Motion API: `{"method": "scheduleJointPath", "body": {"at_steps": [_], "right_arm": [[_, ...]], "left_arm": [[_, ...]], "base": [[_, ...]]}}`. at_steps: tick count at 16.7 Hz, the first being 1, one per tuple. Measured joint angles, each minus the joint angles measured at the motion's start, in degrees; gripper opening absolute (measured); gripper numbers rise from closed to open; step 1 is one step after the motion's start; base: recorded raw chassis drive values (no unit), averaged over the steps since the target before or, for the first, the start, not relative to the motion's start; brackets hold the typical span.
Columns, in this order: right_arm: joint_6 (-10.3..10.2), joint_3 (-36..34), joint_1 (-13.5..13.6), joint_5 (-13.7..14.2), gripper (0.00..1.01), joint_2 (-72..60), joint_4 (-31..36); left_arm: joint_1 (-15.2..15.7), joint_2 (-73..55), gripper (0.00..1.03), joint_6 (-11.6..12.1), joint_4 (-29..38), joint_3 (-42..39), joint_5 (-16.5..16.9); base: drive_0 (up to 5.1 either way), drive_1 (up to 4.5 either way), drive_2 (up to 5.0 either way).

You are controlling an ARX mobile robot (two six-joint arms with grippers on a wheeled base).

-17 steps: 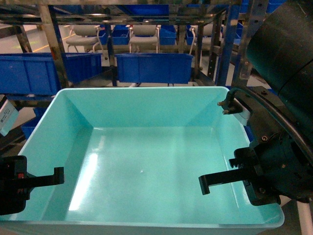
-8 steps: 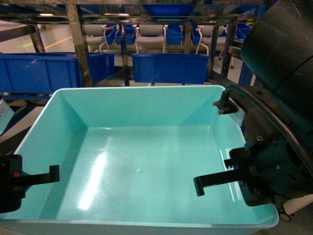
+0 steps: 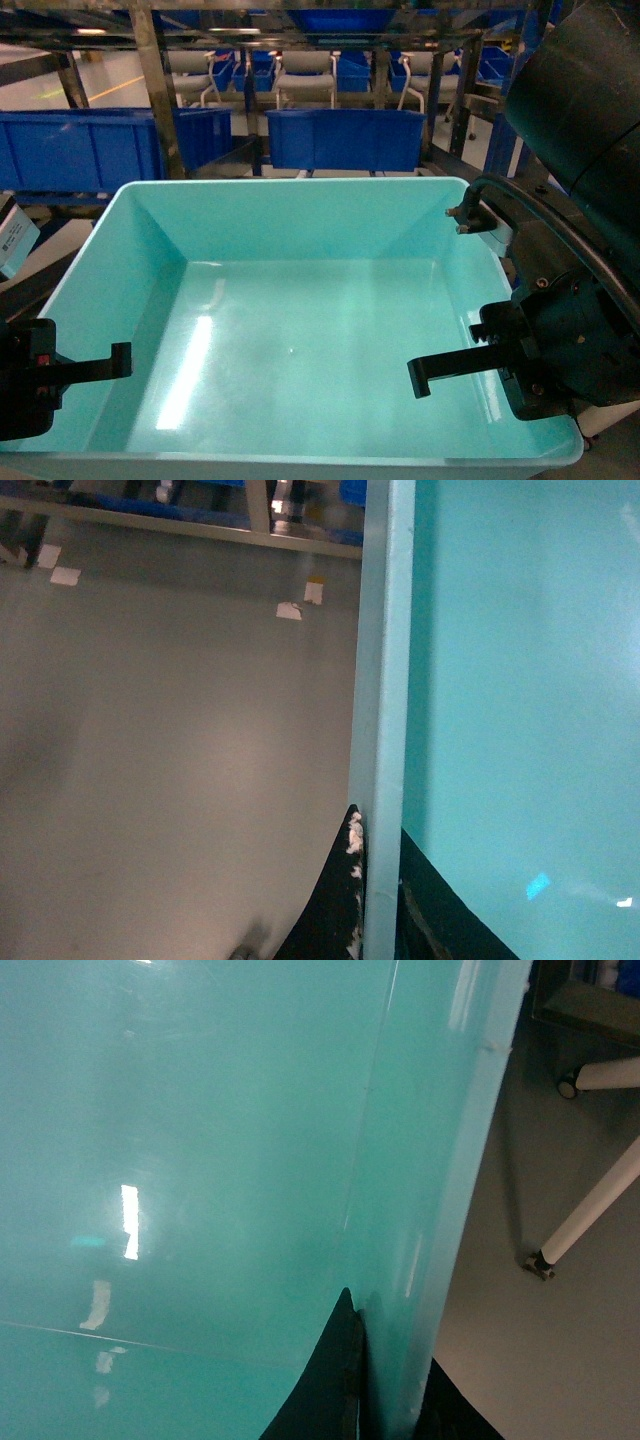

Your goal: Organize blue bins on left shelf correctly

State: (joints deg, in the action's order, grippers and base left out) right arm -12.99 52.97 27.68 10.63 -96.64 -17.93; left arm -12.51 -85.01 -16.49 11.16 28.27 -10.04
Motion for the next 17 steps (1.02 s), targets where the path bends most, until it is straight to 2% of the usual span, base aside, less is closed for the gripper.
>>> {"method": "scheduleJointPath", "body": {"at_steps": [17], "right_arm": [[0.00,0.00,0.04,0.00,0.02,0.00,0.02]], "left_arm": [[0.02,0.00,0.02,0.00,0.02,0.00,0.00]], "base": [[0.0,0.00,0.0]]}}
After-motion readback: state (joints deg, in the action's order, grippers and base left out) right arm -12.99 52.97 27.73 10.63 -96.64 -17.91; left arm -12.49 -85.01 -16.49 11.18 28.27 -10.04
